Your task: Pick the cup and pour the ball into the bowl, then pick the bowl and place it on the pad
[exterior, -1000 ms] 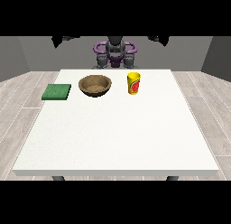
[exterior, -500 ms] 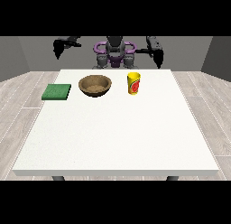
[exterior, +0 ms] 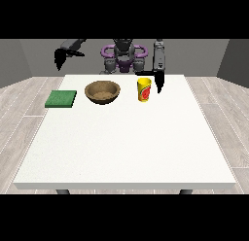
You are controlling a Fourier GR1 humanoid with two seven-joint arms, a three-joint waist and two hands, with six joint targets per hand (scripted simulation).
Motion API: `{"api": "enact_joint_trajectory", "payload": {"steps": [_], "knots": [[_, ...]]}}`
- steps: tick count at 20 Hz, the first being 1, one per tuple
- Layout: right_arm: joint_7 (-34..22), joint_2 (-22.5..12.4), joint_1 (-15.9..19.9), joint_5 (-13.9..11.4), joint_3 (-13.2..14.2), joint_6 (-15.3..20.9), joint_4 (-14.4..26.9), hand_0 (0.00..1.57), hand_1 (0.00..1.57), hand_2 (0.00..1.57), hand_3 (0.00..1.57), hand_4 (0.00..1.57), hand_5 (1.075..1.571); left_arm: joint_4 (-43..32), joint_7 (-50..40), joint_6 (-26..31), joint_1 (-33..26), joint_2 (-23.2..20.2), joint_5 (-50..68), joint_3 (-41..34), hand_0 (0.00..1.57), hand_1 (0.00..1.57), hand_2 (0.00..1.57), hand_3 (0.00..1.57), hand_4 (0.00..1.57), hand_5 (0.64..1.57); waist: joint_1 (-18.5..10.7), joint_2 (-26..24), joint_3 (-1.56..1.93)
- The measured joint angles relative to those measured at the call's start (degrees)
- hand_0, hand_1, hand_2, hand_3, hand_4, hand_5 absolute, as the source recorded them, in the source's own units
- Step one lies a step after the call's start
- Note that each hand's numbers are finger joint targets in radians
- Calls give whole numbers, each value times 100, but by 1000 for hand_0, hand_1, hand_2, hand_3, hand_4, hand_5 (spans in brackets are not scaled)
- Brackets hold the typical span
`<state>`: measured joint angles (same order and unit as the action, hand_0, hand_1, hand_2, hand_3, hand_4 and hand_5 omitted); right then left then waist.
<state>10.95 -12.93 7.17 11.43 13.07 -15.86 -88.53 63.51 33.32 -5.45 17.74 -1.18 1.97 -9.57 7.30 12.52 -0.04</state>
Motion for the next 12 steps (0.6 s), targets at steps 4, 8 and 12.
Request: {"api": "enact_joint_trajectory", "payload": {"steps": [4,8,12], "knots": [[226,-33,122,3,45,-97,202,0,0,0,0,0,1571,-789,506,13,380,-113,9,-157,0,0,0,0,0,1517,29,180,2],[327,85,81,-145,-57,-25,302,0,0,0,0,0,1571,-1493,958,-125,606,-55,-46,-208,0,0,0,0,0,1521,35,168,0],[316,9,194,-94,-14,-96,338,0,0,0,0,0,1571,-2122,1268,-155,964,-149,29,-373,0,0,0,0,0,1524,113,266,0]]}}
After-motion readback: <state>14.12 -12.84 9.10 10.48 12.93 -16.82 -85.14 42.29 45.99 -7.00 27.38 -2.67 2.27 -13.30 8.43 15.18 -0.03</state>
